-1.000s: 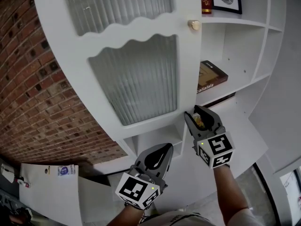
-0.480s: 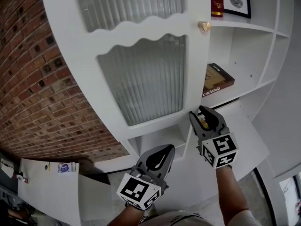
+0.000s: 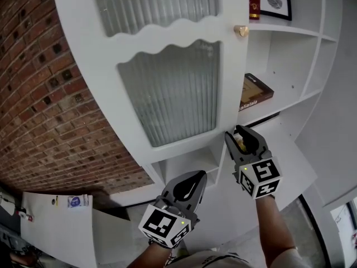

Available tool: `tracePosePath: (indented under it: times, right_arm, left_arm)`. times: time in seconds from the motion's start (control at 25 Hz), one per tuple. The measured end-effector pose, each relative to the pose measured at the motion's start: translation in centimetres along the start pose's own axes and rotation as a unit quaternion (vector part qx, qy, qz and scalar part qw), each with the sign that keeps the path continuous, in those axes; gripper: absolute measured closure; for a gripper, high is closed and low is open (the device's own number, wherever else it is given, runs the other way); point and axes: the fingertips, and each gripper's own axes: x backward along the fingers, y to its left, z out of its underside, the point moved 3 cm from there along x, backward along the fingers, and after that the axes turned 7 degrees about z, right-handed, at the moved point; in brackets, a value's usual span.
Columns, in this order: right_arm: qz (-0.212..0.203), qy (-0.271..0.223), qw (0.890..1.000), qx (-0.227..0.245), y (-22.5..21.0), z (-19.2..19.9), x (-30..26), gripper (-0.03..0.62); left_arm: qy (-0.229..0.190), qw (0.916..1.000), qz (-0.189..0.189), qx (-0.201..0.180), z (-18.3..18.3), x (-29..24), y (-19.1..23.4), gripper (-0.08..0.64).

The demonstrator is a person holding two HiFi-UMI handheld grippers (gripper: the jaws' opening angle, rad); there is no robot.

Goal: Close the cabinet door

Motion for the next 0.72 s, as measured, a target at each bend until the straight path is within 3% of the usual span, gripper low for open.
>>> tracePosePath:
  times: [0.44, 0.72]
  right_arm:
    - [0.029, 0.016, 0.999, -0.017, 2.4, 0.5, 4.7, 0.451]
    - [0.022, 0.018, 0.999, -0.040, 5.9, 0.5, 8.3, 0.499]
  left_arm:
    - [0.004, 0.9992, 0.038, 0.009, 0.4, 2.1, -1.4, 0.549]
    - [0.008, 0.9982, 0.057, 0.017, 0.8, 3.8, -1.7, 0.549]
